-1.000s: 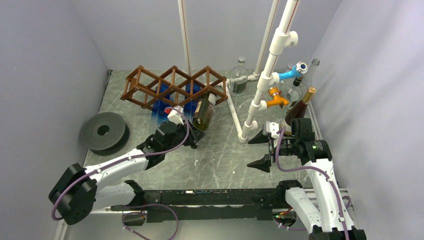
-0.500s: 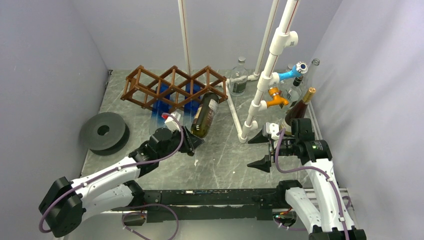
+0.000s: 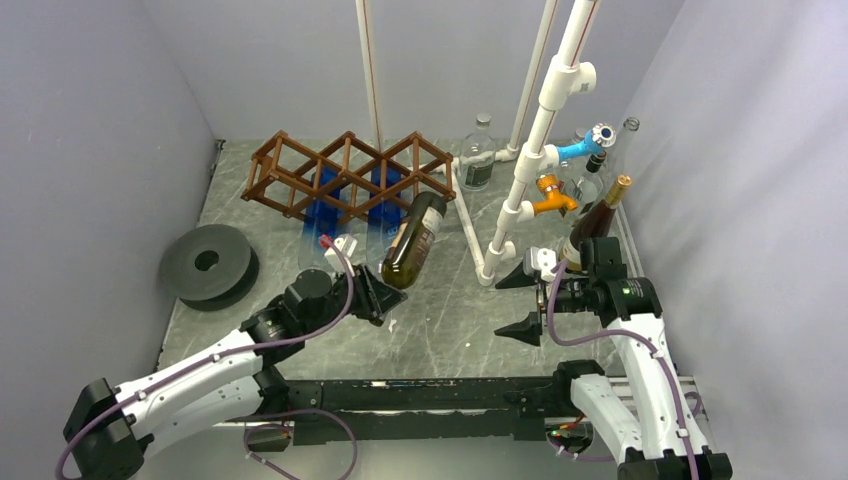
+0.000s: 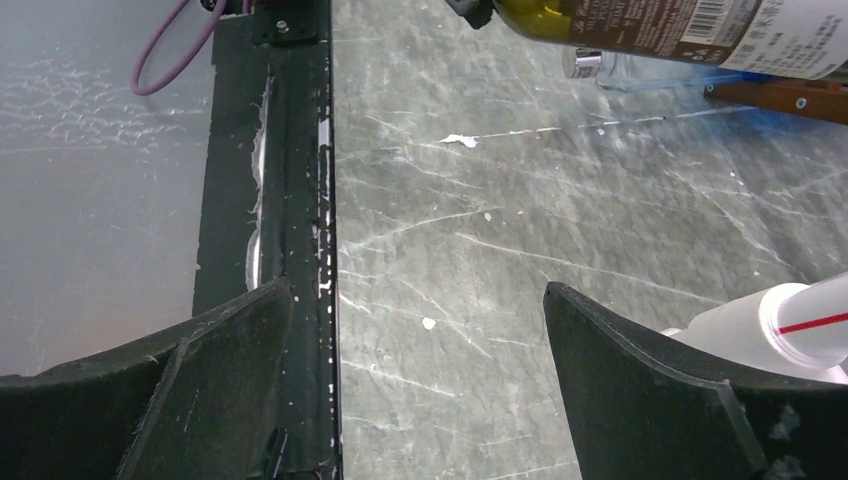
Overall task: Take the wine bottle off the wine rack
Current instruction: Pick up the wine bottle from the wine rack.
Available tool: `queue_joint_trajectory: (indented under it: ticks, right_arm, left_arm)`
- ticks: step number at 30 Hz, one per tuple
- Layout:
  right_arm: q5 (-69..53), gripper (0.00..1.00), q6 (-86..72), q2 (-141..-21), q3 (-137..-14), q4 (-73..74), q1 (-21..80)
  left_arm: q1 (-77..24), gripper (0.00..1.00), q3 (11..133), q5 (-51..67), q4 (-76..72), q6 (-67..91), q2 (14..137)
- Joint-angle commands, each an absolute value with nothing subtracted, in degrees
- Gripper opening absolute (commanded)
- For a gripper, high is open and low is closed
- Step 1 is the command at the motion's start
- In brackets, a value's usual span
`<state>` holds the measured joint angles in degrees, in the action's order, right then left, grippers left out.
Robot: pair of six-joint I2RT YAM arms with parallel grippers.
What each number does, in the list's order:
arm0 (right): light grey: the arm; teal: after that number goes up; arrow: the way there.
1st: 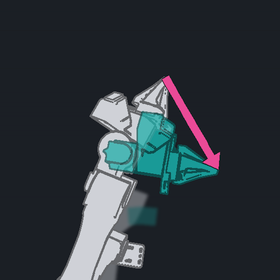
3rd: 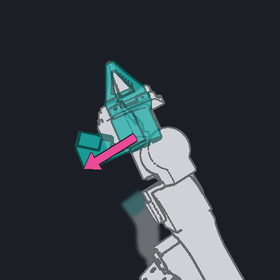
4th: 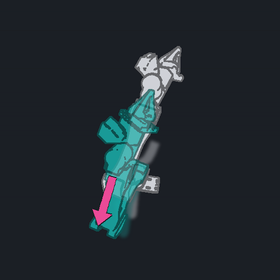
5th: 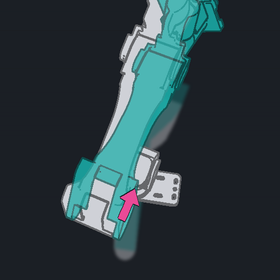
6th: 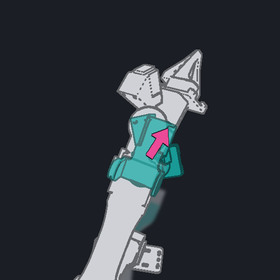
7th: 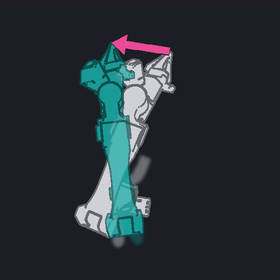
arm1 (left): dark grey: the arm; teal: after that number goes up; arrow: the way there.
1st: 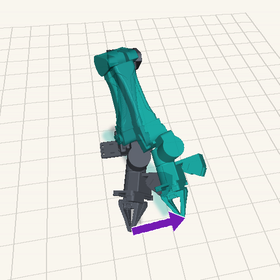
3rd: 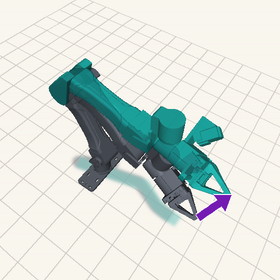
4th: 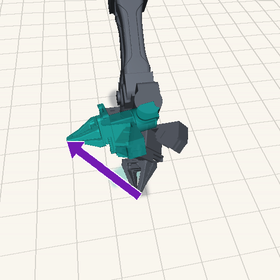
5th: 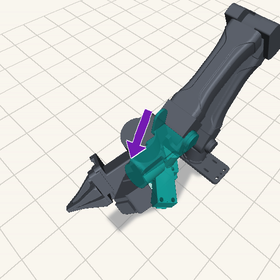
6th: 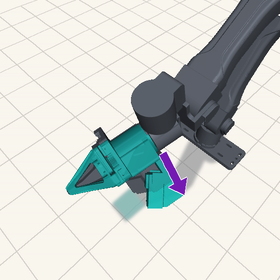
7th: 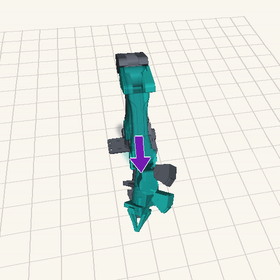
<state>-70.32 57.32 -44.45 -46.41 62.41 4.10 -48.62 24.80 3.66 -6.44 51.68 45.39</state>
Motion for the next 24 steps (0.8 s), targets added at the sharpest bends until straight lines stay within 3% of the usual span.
queue_joint_trajectory:
  ticks: [1, 24]
  right_arm:
    - [-71.14, 0.99, 60.94, -44.71, -46.41, 63.48, 3.55]
    - [-72.09, 0.99, 66.92, -45.89, -45.40, 66.31, 2.04]
  left_arm:
    - [-49.49, 0.00, 25.09, 4.33, -11.68, 49.83, 40.61]
    - [-50.41, 0.00, 24.45, 10.45, -0.09, 49.37, 32.11]
